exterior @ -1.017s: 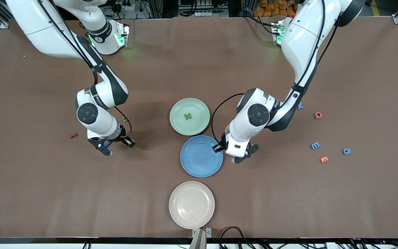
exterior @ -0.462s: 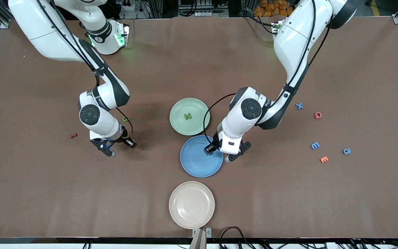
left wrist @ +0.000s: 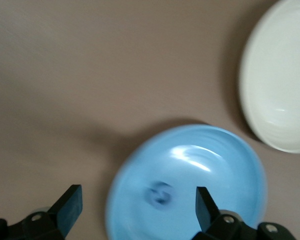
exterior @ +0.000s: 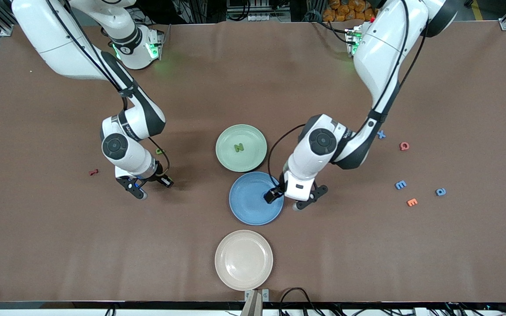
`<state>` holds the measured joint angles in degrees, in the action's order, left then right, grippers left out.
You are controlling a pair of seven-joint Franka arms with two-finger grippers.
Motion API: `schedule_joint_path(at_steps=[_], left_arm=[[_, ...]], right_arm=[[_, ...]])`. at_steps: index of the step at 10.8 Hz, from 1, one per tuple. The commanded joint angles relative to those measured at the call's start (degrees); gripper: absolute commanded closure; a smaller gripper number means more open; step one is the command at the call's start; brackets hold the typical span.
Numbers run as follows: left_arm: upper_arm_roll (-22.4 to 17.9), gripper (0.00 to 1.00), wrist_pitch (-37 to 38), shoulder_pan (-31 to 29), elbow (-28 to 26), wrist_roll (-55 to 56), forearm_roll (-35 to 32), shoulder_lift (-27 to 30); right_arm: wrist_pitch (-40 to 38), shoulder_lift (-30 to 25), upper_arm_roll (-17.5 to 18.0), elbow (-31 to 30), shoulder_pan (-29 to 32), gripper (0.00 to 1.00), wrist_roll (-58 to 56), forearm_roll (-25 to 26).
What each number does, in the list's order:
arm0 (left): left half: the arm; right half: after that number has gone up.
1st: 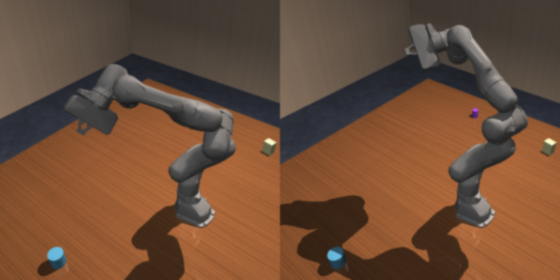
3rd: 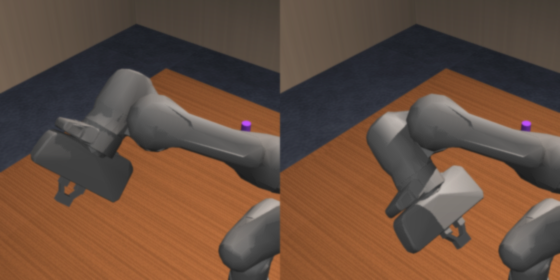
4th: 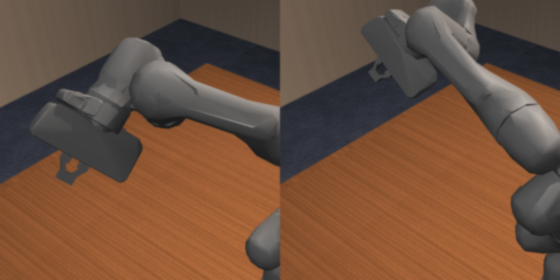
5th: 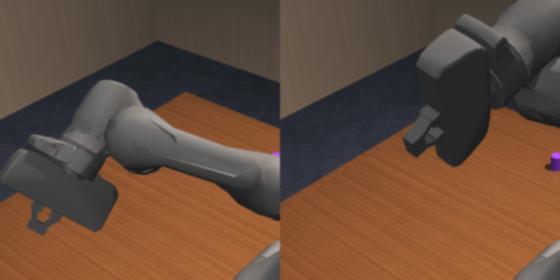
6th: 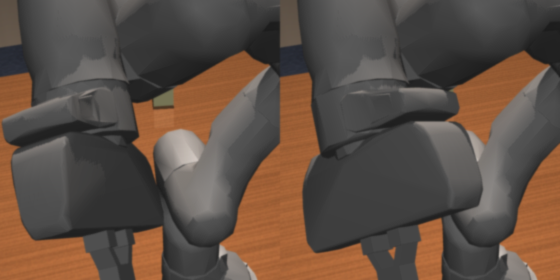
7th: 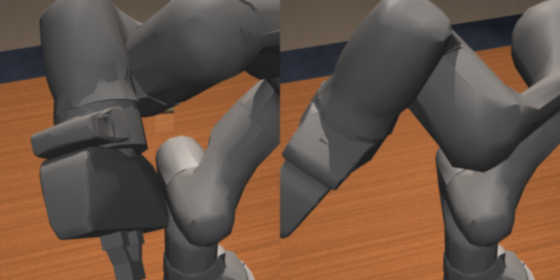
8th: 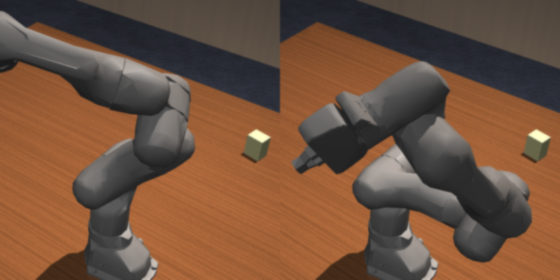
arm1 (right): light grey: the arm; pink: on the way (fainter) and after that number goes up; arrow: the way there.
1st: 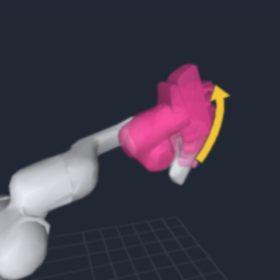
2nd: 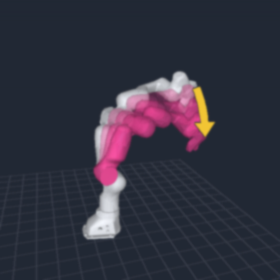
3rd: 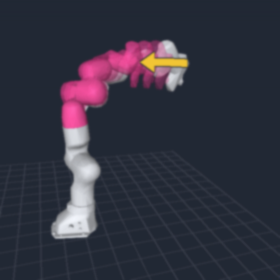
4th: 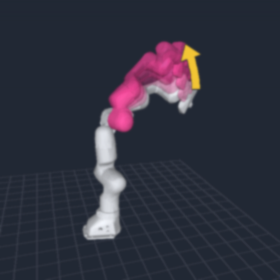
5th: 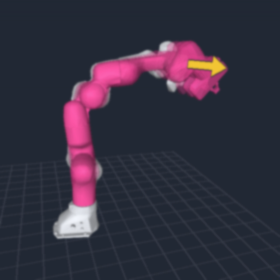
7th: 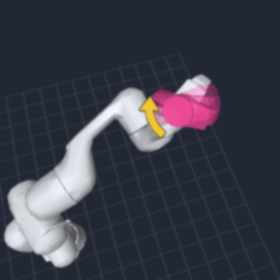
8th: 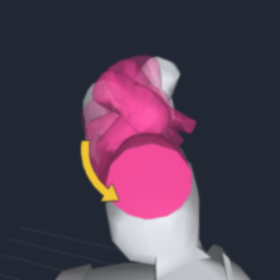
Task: Sort letters by color into matching plates
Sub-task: 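Release the G on the blue plate while the right gripper grasps u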
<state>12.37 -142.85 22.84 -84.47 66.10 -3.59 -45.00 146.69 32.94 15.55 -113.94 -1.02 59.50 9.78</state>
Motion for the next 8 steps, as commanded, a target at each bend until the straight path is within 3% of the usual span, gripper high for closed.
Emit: schedule_joint_path(at_steps=[1, 2, 4, 6, 8], left_arm=[[0.02, 0.00, 11.60, -4.46, -0.69, -10.78, -2.48, 2.10], [0.11, 0.00, 13.81, -6.13, -0.87, -14.21, -2.48, 2.98], [0.28, 0.00, 18.65, -9.03, -2.53, -18.97, -2.48, 5.87], [0.55, 0.00, 18.66, -12.19, -7.09, -23.01, -2.48, 9.65], [0.63, 0.00, 18.58, -15.62, -11.57, -28.19, -2.48, 13.34]], right_arm=[[0.87, 0.28, -0.25, -0.14, -0.30, 0.59, 0.44, -0.02], [0.88, 0.46, -0.25, -0.14, -0.30, 0.62, 0.44, 0.06], [0.88, 0.55, -0.25, -0.05, -0.39, 0.81, 0.44, 0.06], [0.00, 0.29, -0.17, 0.47, -0.65, 1.00, 0.26, -0.02], [-1.57, -0.59, 0.01, 1.53, -1.44, 1.00, 0.17, -0.37]])
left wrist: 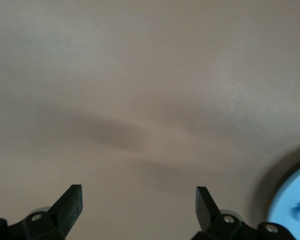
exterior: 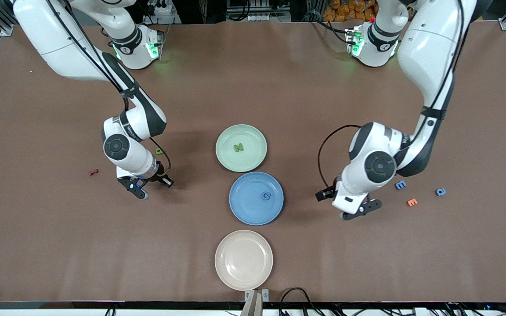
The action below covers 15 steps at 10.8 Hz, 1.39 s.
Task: Sort letters by color into matching plates
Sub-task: 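Release the G on the blue plate while the right gripper grasps u, then carry the u to the green plate while the left gripper reaches blue a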
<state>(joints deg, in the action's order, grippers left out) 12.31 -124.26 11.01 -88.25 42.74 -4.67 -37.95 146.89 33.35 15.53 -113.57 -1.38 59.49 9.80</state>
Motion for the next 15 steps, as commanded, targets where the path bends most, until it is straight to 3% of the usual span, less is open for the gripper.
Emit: schedule_joint_path(at_steps=[1, 4, 7, 12, 15], left_arm=[[0.79, 0.00, -0.10, -5.72, -10.34, -8.42, -1.39, 8.13], [0.70, 0.00, -0.28, -12.92, -15.89, -19.15, -1.39, 11.75], [0.61, 0.00, -0.28, -18.02, -16.43, -22.51, -3.22, 12.28], [0.61, 0.00, -1.24, -27.08, -16.69, -30.78, -7.52, 11.93], [0.70, 0.00, -11.05, -31.92, -21.68, -31.31, -12.63, 11.49]], right_arm=[[-4.74, -1.62, 0.29, 2.73, -1.34, 1.00, 0.27, -0.66], [-9.51, -2.50, 2.21, 6.08, -2.75, 1.00, 4.56, -0.75], [-9.87, -2.51, 5.56, 7.66, -4.23, 1.00, 10.18, -0.75], [-9.69, -2.33, 6.27, 10.21, -14.50, 1.00, 20.72, 0.13], [-9.60, -1.63, 6.27, 10.22, -19.35, 1.00, 26.35, 2.75]])
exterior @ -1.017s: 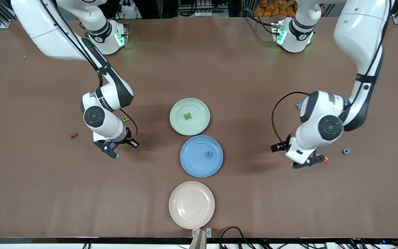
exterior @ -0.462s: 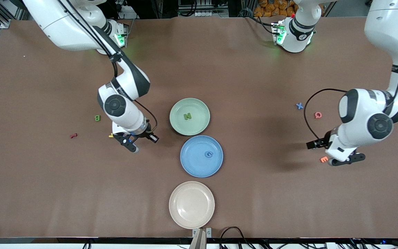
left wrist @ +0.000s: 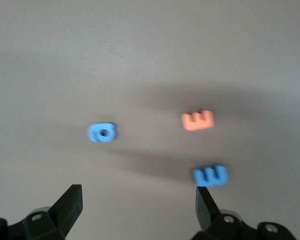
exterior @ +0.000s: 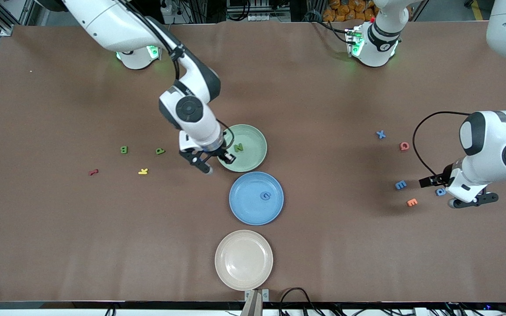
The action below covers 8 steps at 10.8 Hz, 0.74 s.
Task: Sort letters by color into matching plates
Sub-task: 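Carry the u to the green plate while the left gripper reaches blue a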
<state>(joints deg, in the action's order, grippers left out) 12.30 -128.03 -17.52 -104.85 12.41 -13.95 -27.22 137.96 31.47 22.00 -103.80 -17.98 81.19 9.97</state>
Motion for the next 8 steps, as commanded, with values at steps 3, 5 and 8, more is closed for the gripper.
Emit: schedule_joint_path(at_steps=[3, 5, 8], left_arm=[[0.71, 0.00, -9.70, -6.29, -5.63, -1.42, -3.28, -1.43], [0.71, 0.00, -11.01, -8.31, -4.67, -0.29, -2.67, -2.92], [0.27, 0.00, -11.02, -8.32, -0.63, 2.86, -2.49, -7.75]], right_arm=[[-0.15, 2.89, -0.20, 0.35, -4.69, 1.00, 11.61, 8.47], [0.03, 4.39, -0.20, 0.44, -5.66, 1.00, 14.25, 11.55], [0.38, 5.53, -0.20, 0.53, -5.75, 1.00, 14.88, 12.53]])
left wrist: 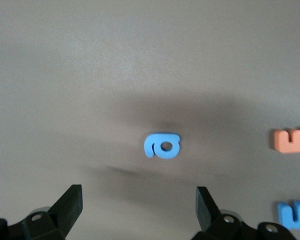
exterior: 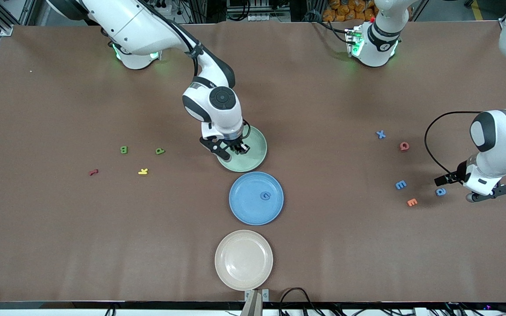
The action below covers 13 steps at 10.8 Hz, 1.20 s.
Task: Sort letters by color into matching plates
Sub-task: 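Release the u on the green plate while the left gripper grasps a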
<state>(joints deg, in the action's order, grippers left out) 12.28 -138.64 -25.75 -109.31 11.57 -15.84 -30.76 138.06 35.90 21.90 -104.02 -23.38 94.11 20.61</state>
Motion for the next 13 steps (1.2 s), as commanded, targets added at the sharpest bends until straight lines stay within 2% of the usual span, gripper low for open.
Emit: schedule_joint_path(at_steps=[1, 2, 3, 4, 5, 6, 8, 11, 13], left_arm=[[0.29, 0.00, -0.41, 0.17, 4.80, 6.16, -0.60, -5.26], [0.29, 0.00, -0.41, 0.17, 5.41, 7.23, -0.60, -5.71], [0.29, 0.00, -0.41, 0.26, 6.38, 7.33, -0.60, -6.49], [0.29, 0.00, -0.41, 0.17, 7.43, 7.33, -0.60, -7.29], [0.29, 0.00, -0.41, 0.17, 7.79, 7.50, -0.60, -7.99], [0.29, 0.00, -0.41, 0.17, 8.06, 7.51, -0.08, -8.17], [0.29, 0.00, -0.41, 0.52, 8.41, 7.68, 0.72, -9.22], [0.29, 0.00, -0.41, 0.26, 8.32, 7.51, 0.72, -9.23], [0.29, 0.00, -0.41, 0.17, 8.32, 7.07, 0.72, -9.23]], right_arm=[[0.54, 1.45, -0.10, 0.84, -0.44, 0.94, 1.96, 1.97], [0.63, 1.45, -0.10, 0.84, -0.27, 0.62, 1.61, 1.97], [0.63, 1.45, -0.10, 0.84, 0.26, 0.25, 1.61, 2.15], [0.45, 1.36, -0.10, 0.84, 0.26, 0.08, 1.78, 2.06], [0.45, 1.36, -0.10, 0.93, 0.61, 0.01, 1.69, 1.89], [0.37, 1.01, -0.01, 1.10, 0.79, 0.00, 1.69, 1.71], [-1.38, -1.35, 0.51, 0.93, 2.45, 0.00, 1.26, 1.27], [-10.42, -6.44, 0.51, 0.05, 4.83, 0.00, 0.99, 0.92], [-11.33, -9.52, 1.38, -2.75, 9.03, 0.01, 0.29, -0.48]])
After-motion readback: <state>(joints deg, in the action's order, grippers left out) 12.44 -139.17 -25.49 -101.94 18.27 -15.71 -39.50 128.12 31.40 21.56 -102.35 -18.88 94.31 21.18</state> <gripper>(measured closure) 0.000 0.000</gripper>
